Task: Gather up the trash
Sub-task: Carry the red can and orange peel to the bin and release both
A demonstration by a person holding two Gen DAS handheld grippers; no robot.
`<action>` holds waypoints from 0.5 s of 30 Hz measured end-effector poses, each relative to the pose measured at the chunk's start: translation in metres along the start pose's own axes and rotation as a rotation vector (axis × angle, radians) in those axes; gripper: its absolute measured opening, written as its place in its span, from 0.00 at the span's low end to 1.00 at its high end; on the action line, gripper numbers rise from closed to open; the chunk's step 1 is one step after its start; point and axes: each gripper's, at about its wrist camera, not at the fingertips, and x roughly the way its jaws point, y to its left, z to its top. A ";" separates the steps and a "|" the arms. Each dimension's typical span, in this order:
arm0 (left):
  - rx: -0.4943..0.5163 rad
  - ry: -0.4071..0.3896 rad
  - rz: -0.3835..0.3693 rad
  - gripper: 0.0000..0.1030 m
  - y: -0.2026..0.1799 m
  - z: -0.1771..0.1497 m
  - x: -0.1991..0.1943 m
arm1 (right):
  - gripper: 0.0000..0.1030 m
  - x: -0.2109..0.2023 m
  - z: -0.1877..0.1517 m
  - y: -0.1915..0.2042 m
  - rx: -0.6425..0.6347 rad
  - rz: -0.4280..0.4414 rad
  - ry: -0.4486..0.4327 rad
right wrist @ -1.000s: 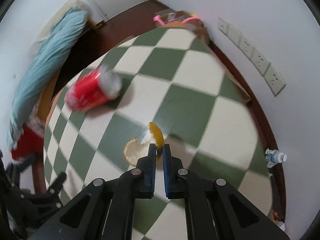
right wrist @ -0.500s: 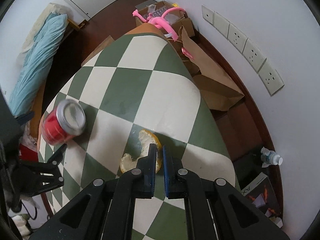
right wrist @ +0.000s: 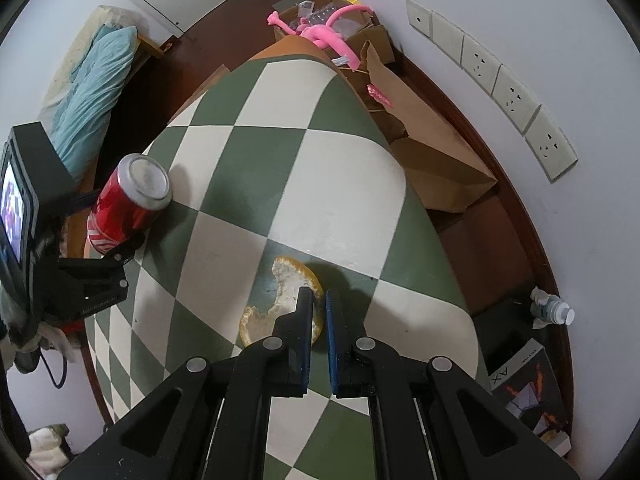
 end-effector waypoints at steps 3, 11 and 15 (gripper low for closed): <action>-0.090 -0.021 -0.064 0.70 0.004 -0.013 -0.008 | 0.07 -0.002 -0.002 0.007 -0.025 0.006 0.000; -0.321 -0.113 -0.104 0.69 -0.006 -0.086 -0.037 | 0.07 -0.009 -0.022 0.032 -0.102 0.031 -0.012; -0.484 -0.158 -0.109 0.68 -0.009 -0.131 -0.057 | 0.07 -0.017 -0.039 0.048 -0.151 0.038 -0.033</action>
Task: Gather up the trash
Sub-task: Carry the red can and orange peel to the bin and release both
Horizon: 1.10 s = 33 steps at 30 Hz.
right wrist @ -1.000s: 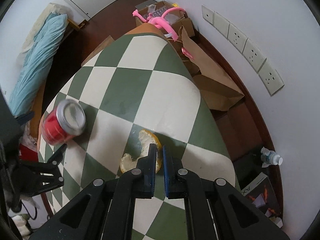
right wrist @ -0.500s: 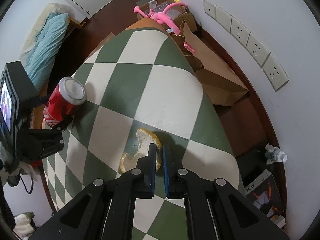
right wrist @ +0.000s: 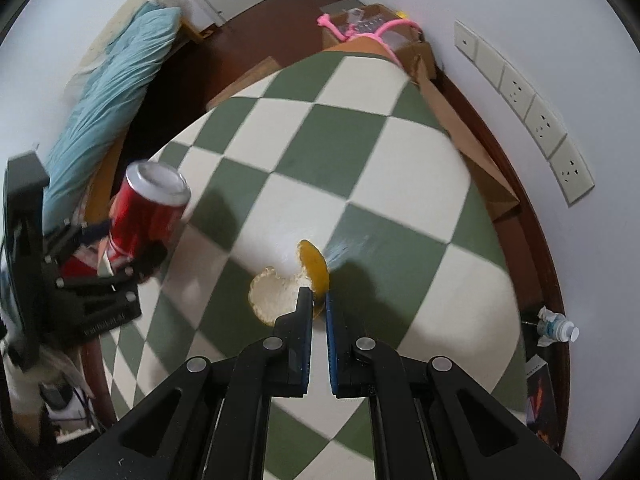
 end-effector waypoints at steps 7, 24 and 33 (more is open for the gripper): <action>-0.277 -0.084 0.008 0.68 0.043 -0.054 -0.062 | 0.07 -0.023 -0.022 0.032 -0.070 0.011 -0.031; -0.645 -0.226 0.200 0.68 0.183 -0.221 -0.199 | 0.07 -0.054 -0.104 0.197 -0.274 0.145 -0.036; -0.827 -0.163 0.319 0.68 0.252 -0.349 -0.227 | 0.07 -0.041 -0.187 0.347 -0.467 0.306 0.038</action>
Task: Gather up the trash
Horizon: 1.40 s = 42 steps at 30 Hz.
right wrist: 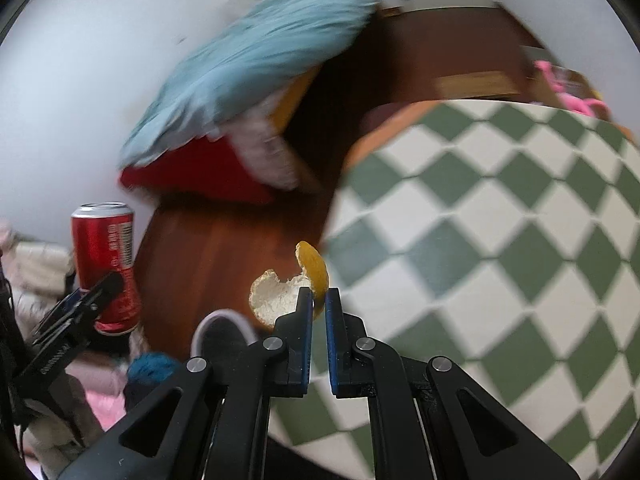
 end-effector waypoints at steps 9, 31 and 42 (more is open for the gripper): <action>-0.187 0.155 0.079 0.68 0.108 -0.058 0.055 | 0.07 0.102 -0.044 0.136 -0.170 0.110 0.169; -0.543 0.471 0.032 0.95 0.225 -0.156 0.168 | 0.11 0.374 -0.140 0.218 -0.295 0.026 0.618; -0.453 0.415 0.163 0.95 0.210 -0.160 0.109 | 1.00 0.343 -0.141 0.242 -0.447 -0.045 0.582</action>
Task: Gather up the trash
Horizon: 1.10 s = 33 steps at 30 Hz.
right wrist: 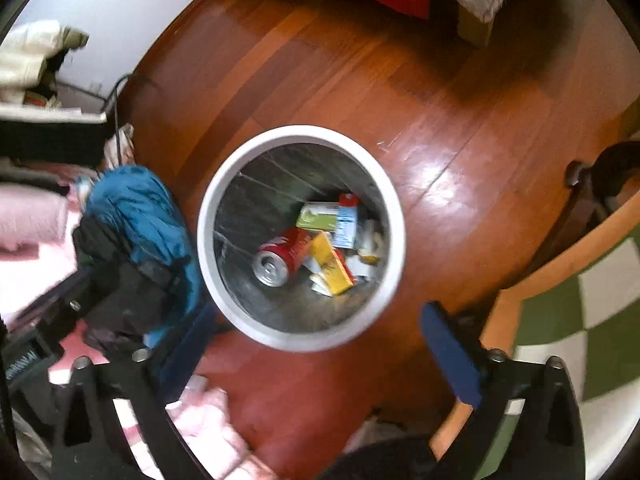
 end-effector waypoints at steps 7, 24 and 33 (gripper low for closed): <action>0.043 -0.078 0.022 0.95 -0.005 -0.024 -0.062 | 1.00 -0.056 -0.039 0.009 -0.018 -0.046 -0.068; 0.058 -0.234 -0.144 0.95 -0.017 -0.088 -0.237 | 1.00 -0.270 -0.144 0.034 -0.130 0.059 -0.261; 0.069 -0.269 -0.235 0.95 -0.012 -0.101 -0.297 | 1.00 -0.352 -0.173 0.055 -0.174 0.146 -0.293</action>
